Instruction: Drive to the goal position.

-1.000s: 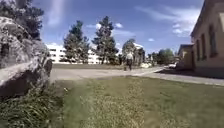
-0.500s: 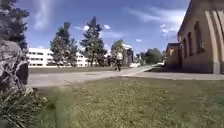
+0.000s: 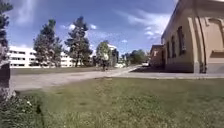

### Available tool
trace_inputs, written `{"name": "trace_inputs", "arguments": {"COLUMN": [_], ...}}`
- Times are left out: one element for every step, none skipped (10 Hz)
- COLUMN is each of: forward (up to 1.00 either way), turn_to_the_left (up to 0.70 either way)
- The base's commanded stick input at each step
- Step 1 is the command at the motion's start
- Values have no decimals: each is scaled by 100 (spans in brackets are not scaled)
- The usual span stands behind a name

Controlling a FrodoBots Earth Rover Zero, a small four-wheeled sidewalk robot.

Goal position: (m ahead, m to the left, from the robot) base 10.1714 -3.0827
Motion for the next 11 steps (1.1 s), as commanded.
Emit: {"name": "trace_inputs", "arguments": {"forward": [0, 0, 0, 0, 0, 0, 0, 0, 0, -5, -12], "turn_to_the_left": [0, 0, 0, 0, 0, 0, 0, 0, 0, 0, 0]}}
